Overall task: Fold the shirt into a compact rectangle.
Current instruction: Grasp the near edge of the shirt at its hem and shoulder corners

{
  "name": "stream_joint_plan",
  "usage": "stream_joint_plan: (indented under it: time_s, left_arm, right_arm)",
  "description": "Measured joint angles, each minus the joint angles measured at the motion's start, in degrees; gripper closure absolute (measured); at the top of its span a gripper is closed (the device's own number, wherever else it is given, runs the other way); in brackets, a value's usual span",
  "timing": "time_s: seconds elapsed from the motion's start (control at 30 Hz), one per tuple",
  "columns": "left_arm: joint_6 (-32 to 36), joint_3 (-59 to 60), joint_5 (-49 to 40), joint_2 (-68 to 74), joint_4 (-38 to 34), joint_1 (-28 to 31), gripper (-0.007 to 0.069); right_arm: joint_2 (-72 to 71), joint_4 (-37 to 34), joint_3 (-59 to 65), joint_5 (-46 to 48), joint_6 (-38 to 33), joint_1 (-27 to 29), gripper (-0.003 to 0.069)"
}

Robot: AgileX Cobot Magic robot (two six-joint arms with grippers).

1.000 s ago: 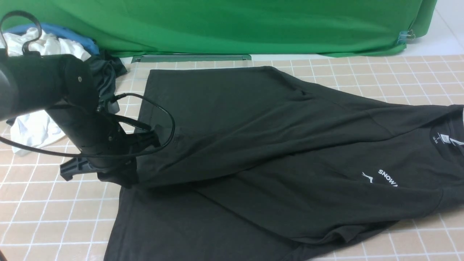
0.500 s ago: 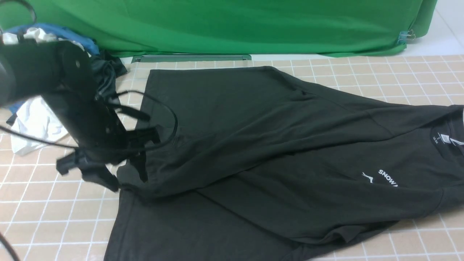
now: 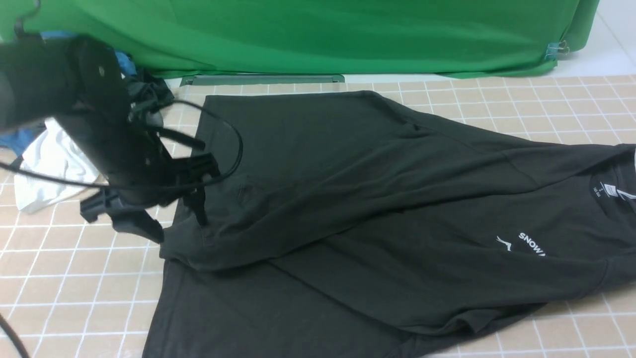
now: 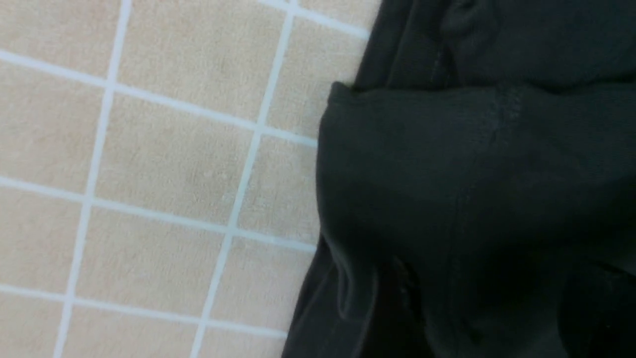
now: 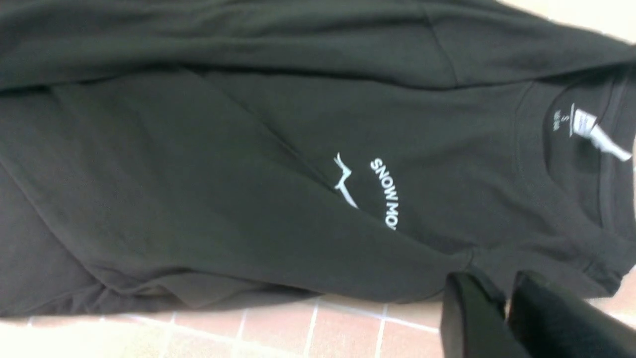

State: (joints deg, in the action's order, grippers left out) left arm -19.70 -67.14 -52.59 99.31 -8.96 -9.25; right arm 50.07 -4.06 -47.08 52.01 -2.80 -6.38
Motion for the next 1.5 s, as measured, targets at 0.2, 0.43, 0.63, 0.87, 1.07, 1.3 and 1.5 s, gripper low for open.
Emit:
stream_joint_plan:
  time_s: [0.2, 0.43, 0.63, 0.87, 1.07, 1.3, 1.5]
  left_arm:
    - [0.4, 4.1, 1.2, 2.3, -0.1, 0.0, 0.0516]
    - [1.5, 2.6, -1.5, -0.7, -0.6, 0.0, 0.0598]
    - [1.6, 3.9, -11.5, -9.1, -1.6, 0.0, 0.0426]
    - [1.6, 17.4, -12.4, -13.4, -4.2, 0.0, 0.0189]
    - [1.6, 27.3, -3.4, -13.4, -5.9, 0.0, 0.0093]
    - [1.5, 28.9, 1.8, -12.6, -6.8, 0.0, 0.0111]
    - [1.3, 29.0, 3.5, -10.1, -8.0, 0.1, 0.0169]
  right_arm:
    - [1.1, 0.0, 0.0, -0.1, 0.0, 0.0, 0.0559]
    - [1.1, 0.0, 0.0, -0.1, 0.0, 0.0, 0.0557]
    - [1.1, 0.0, 0.0, -0.1, 0.0, 0.0, 0.0554]
    - [1.1, 0.0, 0.0, -0.1, 0.0, 0.0, 0.0555]
    - [1.1, 0.0, 0.0, -0.5, 0.0, 0.0, 0.0555]
    - [1.1, 0.0, 0.0, -1.3, 0.0, 0.0, 0.0555]
    - [1.1, 0.0, 0.0, -1.4, 0.0, 0.0, 0.0552]
